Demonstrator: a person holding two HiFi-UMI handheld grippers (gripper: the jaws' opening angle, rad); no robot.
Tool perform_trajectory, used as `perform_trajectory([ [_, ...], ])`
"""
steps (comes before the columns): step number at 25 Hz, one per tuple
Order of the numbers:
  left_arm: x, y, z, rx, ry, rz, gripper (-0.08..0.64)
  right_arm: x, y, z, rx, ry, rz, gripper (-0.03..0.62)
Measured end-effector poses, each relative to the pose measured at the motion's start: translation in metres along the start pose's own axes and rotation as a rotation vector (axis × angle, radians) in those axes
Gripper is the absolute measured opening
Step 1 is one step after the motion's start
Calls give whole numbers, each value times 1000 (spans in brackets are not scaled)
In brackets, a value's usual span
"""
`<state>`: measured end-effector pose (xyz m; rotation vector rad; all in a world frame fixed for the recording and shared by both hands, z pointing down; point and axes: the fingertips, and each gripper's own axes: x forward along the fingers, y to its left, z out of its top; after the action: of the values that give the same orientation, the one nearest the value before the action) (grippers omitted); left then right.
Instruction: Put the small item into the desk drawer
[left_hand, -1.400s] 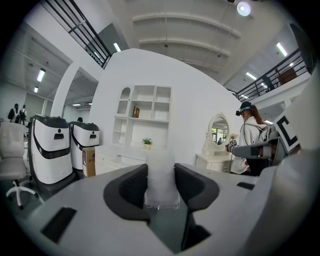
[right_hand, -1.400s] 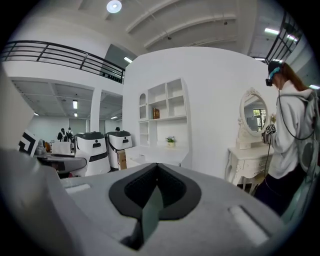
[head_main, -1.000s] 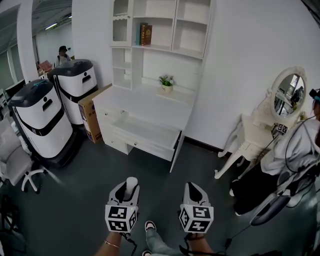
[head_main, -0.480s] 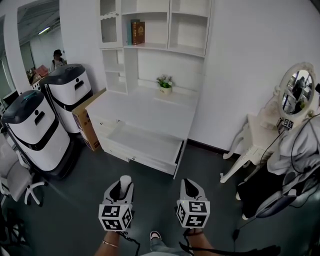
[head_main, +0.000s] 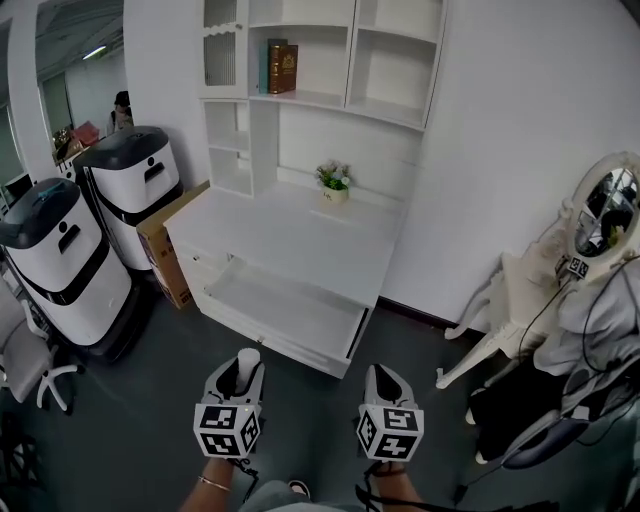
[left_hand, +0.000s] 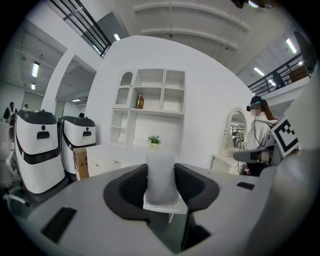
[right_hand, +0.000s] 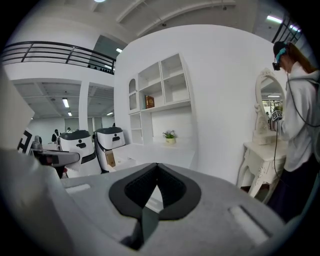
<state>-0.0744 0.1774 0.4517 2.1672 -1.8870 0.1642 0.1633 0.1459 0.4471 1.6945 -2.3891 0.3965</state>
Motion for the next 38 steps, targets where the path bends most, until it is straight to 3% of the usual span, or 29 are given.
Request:
perform_trajectory([
  [8, 26, 17, 3, -30, 17, 17, 161, 29, -8, 11, 3, 9, -11, 5],
  [15, 66, 36, 16, -4, 12, 23, 161, 75, -14, 21, 17, 7, -14, 5],
  [24, 156, 61, 62, 2, -18, -30, 161, 155, -20, 74, 4, -35, -44, 5],
  [38, 301, 107, 105, -53, -9, -65, 161, 293, -41, 130, -22, 4, -76, 5],
])
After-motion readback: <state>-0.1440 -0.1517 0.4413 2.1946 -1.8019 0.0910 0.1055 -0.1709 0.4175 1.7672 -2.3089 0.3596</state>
